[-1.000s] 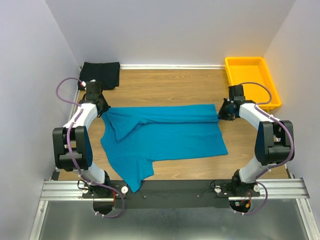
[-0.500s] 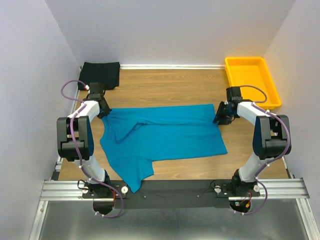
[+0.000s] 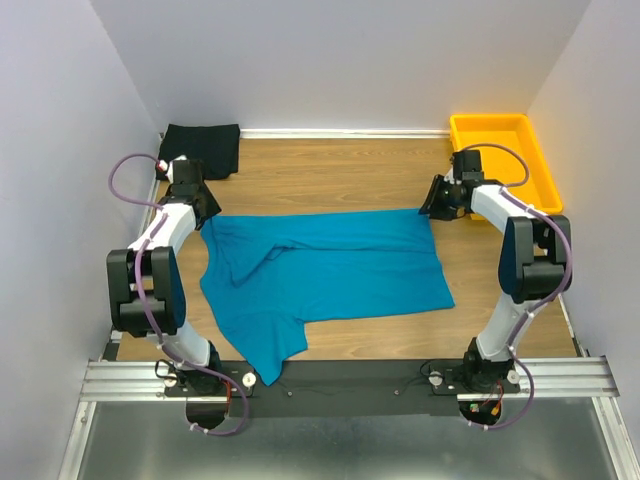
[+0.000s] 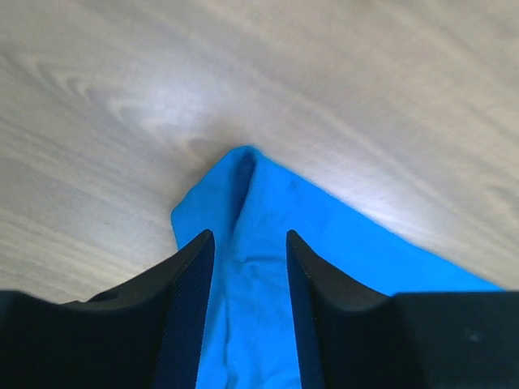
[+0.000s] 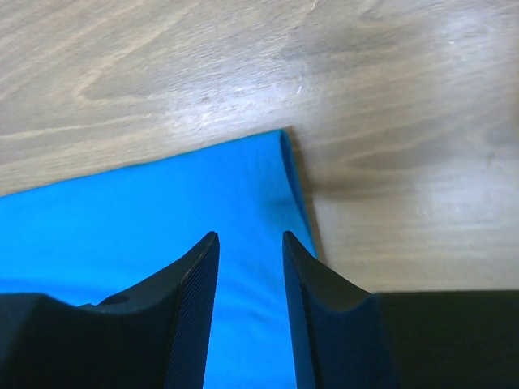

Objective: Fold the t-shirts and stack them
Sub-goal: Fold the tshirt

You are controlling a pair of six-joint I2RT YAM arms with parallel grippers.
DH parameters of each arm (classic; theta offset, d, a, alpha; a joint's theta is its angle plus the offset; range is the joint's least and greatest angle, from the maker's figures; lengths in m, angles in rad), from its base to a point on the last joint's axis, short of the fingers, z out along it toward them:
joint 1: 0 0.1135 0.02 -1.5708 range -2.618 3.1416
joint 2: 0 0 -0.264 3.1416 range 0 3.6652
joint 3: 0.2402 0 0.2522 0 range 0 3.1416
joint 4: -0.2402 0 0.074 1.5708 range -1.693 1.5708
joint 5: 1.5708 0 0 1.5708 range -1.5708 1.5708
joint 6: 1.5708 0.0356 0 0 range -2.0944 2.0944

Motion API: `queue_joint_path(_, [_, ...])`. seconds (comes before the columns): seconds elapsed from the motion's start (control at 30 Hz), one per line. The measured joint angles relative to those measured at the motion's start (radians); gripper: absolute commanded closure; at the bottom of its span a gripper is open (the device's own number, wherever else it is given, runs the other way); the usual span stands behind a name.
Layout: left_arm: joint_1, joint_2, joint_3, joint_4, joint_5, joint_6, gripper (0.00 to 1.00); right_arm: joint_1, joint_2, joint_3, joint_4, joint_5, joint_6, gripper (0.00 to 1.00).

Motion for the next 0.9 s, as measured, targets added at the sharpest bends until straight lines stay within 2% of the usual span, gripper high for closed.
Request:
queue_joint_path(0.17, [-0.025,-0.014,-0.001,0.06,0.005,-0.017,0.71,0.0,0.082,0.014,0.041,-0.005,-0.004,0.58])
queue_joint_path(0.5, [-0.043,0.169,0.007,0.126,0.025,-0.053,0.87,-0.019,0.153,0.053,0.1,-0.006,0.013,0.6])
queue_joint_path(0.73, [-0.042,0.34,0.195,0.104,0.029,-0.061,0.89,-0.094,0.234,0.148,0.14,-0.005,0.047,0.59])
queue_joint_path(0.9, [-0.044,0.413,0.303,0.084,0.04,-0.059,0.89,-0.105,0.3,0.239,0.154,0.016,0.049,0.59])
